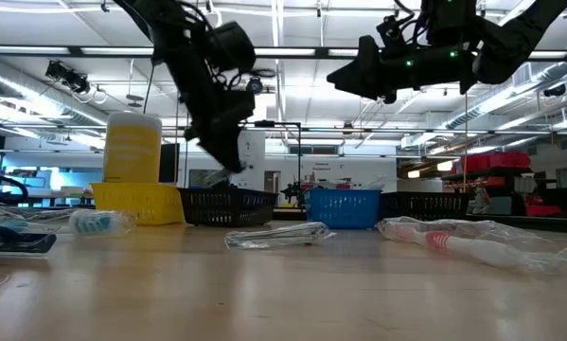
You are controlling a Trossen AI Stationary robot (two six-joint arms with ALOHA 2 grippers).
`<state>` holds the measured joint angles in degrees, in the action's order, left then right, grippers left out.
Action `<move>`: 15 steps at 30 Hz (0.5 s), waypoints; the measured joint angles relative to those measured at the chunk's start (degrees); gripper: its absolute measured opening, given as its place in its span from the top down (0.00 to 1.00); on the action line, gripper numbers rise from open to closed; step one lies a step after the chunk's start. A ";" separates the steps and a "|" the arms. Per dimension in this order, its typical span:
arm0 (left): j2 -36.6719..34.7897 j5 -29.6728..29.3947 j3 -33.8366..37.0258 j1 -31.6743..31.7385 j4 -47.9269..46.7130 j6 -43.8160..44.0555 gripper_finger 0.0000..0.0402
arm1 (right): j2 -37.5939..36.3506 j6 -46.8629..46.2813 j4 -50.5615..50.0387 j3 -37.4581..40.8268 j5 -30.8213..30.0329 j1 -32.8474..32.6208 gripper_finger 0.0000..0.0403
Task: Pick & Place Travel size toiletries
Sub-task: Put the silver nail cutter into the right black bin
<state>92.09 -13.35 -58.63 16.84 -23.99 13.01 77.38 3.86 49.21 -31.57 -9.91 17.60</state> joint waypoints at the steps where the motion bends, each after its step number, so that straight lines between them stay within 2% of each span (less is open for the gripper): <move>1: 0.92 0.24 0.09 -0.18 0.23 0.10 0.79 | 0.00 -0.01 -1.16 0.00 0.90 0.01 0.52; 6: 3.50 -0.64 0.04 -0.79 0.76 3.07 0.79 | 0.00 -1.74 -7.86 0.04 4.46 -0.33 0.52; 10: 4.48 -0.21 0.07 -0.58 0.10 1.26 0.78 | 0.00 -5.14 -12.73 0.02 5.59 -1.60 0.52; 15: 4.63 -0.44 0.04 -0.22 -0.53 0.10 0.70 | 0.00 -6.17 -17.42 0.02 5.62 -7.38 0.52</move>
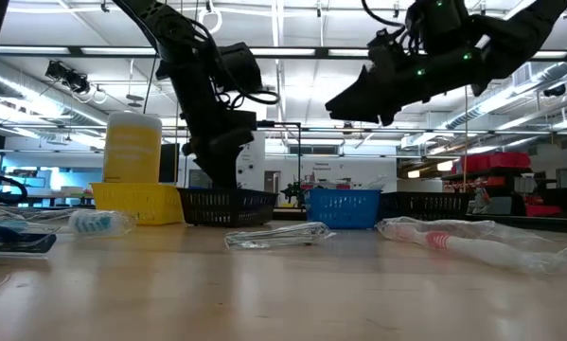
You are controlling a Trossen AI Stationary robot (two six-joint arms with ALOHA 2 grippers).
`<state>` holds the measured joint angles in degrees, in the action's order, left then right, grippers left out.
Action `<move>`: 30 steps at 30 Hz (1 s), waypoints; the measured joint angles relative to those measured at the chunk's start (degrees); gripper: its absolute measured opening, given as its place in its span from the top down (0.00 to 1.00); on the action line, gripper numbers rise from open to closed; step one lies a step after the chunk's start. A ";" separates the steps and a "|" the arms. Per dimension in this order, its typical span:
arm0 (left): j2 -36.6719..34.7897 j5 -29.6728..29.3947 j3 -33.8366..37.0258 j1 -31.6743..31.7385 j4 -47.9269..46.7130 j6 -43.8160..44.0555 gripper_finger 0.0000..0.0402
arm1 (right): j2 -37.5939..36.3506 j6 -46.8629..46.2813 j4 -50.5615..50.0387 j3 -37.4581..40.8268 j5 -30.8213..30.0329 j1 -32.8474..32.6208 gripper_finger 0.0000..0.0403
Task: Pick & Place Travel size toiletries
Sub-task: Put the silver nail cutter into the right black bin, then put the orange toothbrush into the blue bin
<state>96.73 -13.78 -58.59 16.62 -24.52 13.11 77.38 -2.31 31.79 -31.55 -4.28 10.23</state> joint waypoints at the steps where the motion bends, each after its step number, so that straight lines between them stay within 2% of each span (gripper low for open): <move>1: 0.00 -0.07 0.00 -0.02 0.12 -0.95 0.68 | 0.00 -0.88 -0.58 0.00 -0.03 -1.73 0.52; 4: 0.00 -0.29 0.00 -0.02 1.50 -2.75 0.63 | 0.00 -4.44 -2.44 0.00 -0.97 -7.49 0.53; 7: -0.04 -0.32 0.00 -0.12 2.86 -3.45 0.60 | 0.00 -9.10 -5.68 -0.02 -5.33 -13.89 0.55; 11: -1.28 -0.60 -0.07 -0.28 3.75 -3.21 0.59 | 0.00 -18.45 -12.70 -0.02 -11.90 -21.74 0.56; 15: -4.41 -0.85 -0.02 -0.43 3.26 -2.54 0.61 | 0.77 -28.66 -16.29 -0.02 -14.96 -27.69 0.56; 22: -12.12 -2.03 -0.02 -2.04 2.98 0.45 0.61 | 8.48 -39.12 -15.94 -0.08 -15.20 -33.16 0.56; 26: -14.54 -2.04 -0.07 -2.98 2.61 -0.06 0.61 | 9.25 -44.57 -22.98 -2.14 -14.85 -34.02 0.56; 30: -14.86 -2.05 -0.07 -3.62 1.86 0.06 0.61 | 9.87 -52.53 -28.42 -4.11 -10.14 -33.92 0.56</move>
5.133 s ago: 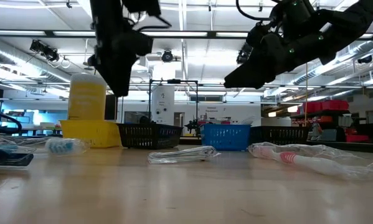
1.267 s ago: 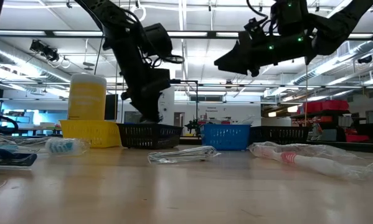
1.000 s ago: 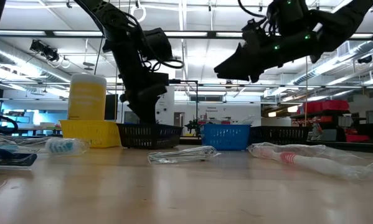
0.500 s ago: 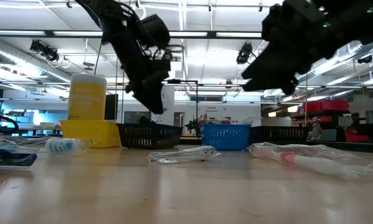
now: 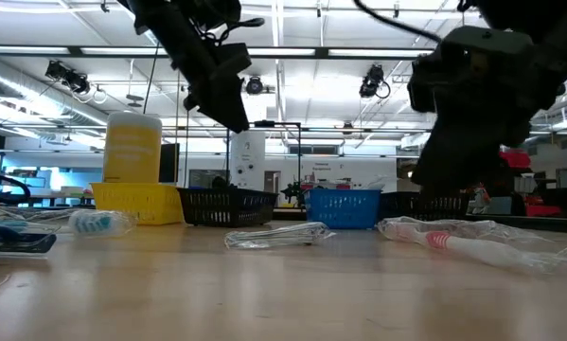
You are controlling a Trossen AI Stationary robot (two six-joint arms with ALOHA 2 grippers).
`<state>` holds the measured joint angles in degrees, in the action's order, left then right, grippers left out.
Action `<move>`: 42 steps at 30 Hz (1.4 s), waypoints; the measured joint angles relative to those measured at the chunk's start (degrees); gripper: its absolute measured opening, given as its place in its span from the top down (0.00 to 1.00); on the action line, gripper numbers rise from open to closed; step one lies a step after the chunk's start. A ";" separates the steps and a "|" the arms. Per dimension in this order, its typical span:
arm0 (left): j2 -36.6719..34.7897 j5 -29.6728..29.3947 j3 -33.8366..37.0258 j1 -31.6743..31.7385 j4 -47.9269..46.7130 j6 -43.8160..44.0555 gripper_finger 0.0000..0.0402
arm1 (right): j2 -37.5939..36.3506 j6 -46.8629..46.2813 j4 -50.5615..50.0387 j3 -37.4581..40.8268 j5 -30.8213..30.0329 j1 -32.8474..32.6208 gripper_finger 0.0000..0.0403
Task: Pick & Place Travel size toiletries
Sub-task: Put the orange toothbrush into the blue bin
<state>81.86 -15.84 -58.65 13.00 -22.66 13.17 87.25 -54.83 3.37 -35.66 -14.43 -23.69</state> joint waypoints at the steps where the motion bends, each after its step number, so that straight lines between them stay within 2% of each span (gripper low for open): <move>1: 0.00 -0.02 0.00 -0.18 -0.30 0.04 0.61 | 0.60 -1.75 -0.26 -0.09 1.02 -0.08 0.56; 7: 0.02 -0.01 0.00 -1.47 -0.80 -0.12 0.61 | 4.36 -3.36 1.90 -0.07 1.39 -0.29 0.56; 12: 0.04 -0.02 0.00 -1.48 -1.04 -2.38 0.61 | 8.40 -6.20 2.62 -0.33 -0.82 0.37 0.56; 15: 0.05 -0.02 0.00 -1.45 -1.02 -3.22 0.61 | 10.80 -4.52 3.29 -0.94 -1.47 1.08 0.58; 18: 0.09 0.00 0.00 -1.48 -1.14 -3.43 0.61 | 11.34 -0.04 2.84 -1.32 -2.53 1.47 0.66; 21: 0.10 -0.02 0.00 -1.48 -1.59 -3.43 0.61 | 11.44 3.23 2.49 -1.91 -3.05 2.50 0.78; 25: 0.09 -0.73 0.00 -1.45 -2.82 -3.50 0.61 | 11.20 7.59 2.22 -2.57 -0.82 4.34 0.92; 30: 0.11 -2.48 0.04 -1.45 -4.39 -3.12 0.62 | 6.33 10.81 -1.27 -2.24 2.99 7.16 0.95; 37: 0.11 -2.75 0.04 -1.46 -4.60 -3.01 0.62 | -9.81 20.60 -5.27 -2.36 2.06 12.73 0.96; 39: 0.11 -2.79 0.04 -1.45 -4.34 -2.93 0.62 | -13.64 23.78 -4.92 -2.83 1.22 15.21 0.96; 42: 0.11 -2.76 0.04 -1.45 -3.13 -2.62 0.62 | -15.94 23.88 -8.77 -4.84 1.79 20.97 0.96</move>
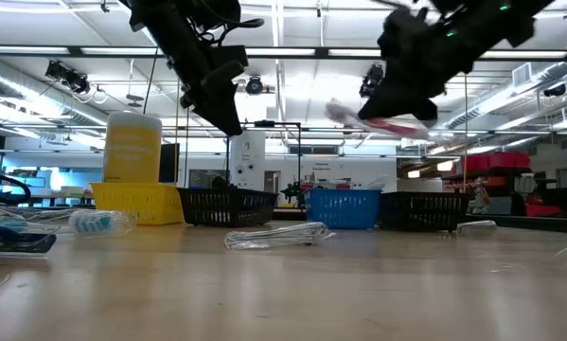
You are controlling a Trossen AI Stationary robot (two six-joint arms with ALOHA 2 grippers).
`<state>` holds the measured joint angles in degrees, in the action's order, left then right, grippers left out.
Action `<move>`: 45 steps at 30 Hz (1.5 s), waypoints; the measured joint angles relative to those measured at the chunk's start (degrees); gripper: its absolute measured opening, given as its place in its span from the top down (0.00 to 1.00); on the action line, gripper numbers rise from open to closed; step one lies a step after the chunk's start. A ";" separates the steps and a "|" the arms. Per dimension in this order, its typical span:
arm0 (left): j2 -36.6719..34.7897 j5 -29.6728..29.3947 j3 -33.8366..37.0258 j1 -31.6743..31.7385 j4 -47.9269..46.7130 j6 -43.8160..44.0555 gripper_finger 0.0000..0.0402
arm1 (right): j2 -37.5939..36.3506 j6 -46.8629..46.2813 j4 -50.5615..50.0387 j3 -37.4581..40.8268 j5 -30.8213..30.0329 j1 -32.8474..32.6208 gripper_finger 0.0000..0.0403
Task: Pick & Place Travel size toiletries
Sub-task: Put the orange toothbrush into the blue bin, then put the blue razor into the left black bin
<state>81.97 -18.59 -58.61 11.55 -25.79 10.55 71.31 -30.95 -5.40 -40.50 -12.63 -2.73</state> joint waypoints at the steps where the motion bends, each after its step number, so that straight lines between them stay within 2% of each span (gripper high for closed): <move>1: 0.00 -0.01 0.00 -0.02 0.43 0.34 0.62 | 0.07 0.31 -0.97 -1.11 1.16 2.05 0.96; 5: 0.00 -0.05 0.00 0.00 1.64 0.74 0.62 | 2.01 7.31 -6.20 -7.44 5.78 9.08 0.96; 10: 0.00 -0.02 0.00 0.00 2.55 1.07 0.62 | 7.44 10.47 -15.39 -12.44 6.38 17.99 0.96; 13: 0.00 -0.02 0.00 0.00 2.71 0.79 0.62 | 11.32 11.21 -15.02 -12.68 11.91 22.43 0.96; 17: 0.00 -0.02 0.00 -0.01 2.92 0.62 0.62 | 15.50 13.32 -12.70 -12.67 14.90 25.56 0.94; 23: 0.00 0.18 0.00 -0.02 2.55 0.65 0.62 | 17.82 15.62 -5.80 -12.73 19.89 26.85 0.87; 29: 0.00 0.10 0.00 -0.02 2.47 0.63 0.62 | 18.87 16.68 -8.62 -12.67 18.87 27.44 0.79; 36: 0.00 -0.02 0.00 -0.02 2.40 0.61 0.62 | 18.52 18.22 -5.93 -12.69 18.55 27.61 0.67; 45: 0.00 0.36 0.00 -0.11 2.04 1.02 0.62 | 9.91 26.91 -18.11 -14.50 18.72 23.10 0.65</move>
<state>81.97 -18.23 -58.61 11.44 -23.75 11.57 81.22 -4.04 -23.51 -55.00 6.09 20.37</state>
